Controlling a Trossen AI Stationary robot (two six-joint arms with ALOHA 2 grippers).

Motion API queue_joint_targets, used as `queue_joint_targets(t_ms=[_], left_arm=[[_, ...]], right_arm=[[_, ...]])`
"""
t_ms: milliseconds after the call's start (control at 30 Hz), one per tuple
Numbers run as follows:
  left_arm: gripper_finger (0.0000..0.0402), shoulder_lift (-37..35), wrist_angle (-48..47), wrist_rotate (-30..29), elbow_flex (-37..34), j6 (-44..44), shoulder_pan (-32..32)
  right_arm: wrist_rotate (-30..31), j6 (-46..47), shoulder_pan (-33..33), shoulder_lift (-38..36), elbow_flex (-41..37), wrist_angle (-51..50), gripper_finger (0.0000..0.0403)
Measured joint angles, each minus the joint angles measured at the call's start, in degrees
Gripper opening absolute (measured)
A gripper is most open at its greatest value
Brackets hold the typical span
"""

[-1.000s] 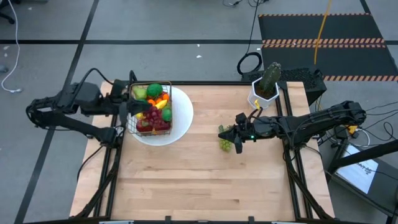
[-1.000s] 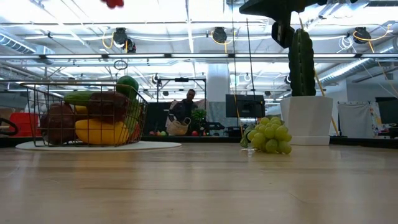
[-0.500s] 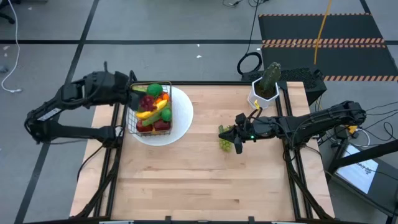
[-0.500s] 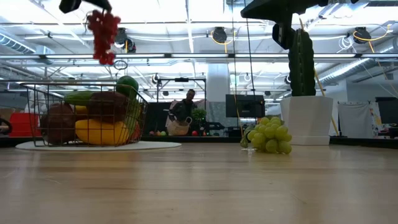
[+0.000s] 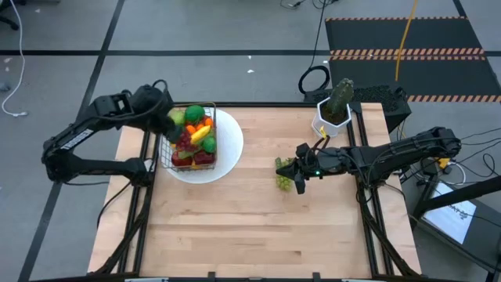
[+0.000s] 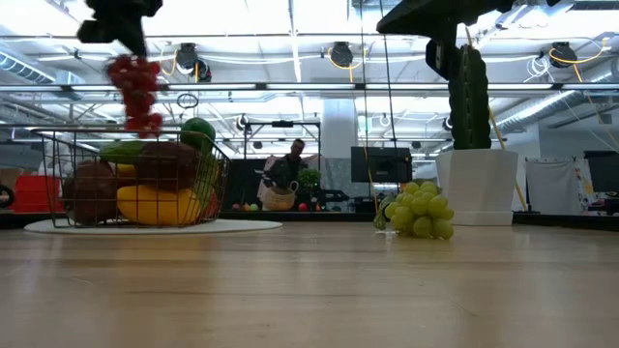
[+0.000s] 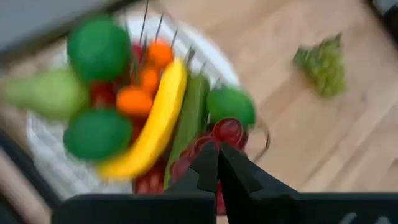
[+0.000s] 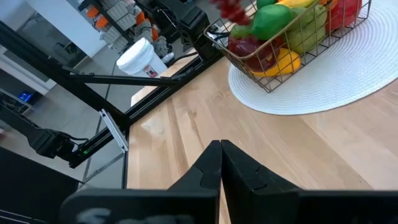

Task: Build produce basket
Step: Put the red grapes into the wire basket

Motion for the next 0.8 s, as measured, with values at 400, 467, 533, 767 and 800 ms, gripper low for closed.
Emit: queue_joint_targets(t_ms=[400,467,533,767,800], left_arm=[[0.0005,-4.3,-15.6,4.9,0.0,-3.8,0.0],[0.0007,-5.0,-16.0,4.2,0.0,-3.1,0.0],[0.0005,-5.1,-16.0,2.3,0.0,-1.2,0.0],[0.0009,-2.9,-16.1,0.2,0.0,2.3,0.0],[0.0008,-2.6,-16.1,0.1,-0.2,2.3,0.0]], right_arm=[[0.0,-0.3,0.0,0.0,0.0,-0.4,0.0000],[0.0,0.1,0.0,0.0,0.0,-0.4,0.0000],[0.0,0.2,0.0,0.0,0.0,-0.4,0.0000],[0.0,0.2,0.0,0.0,0.0,-0.4,0.0000],[0.0,0.2,0.0,0.0,0.0,-0.4,0.0000]])
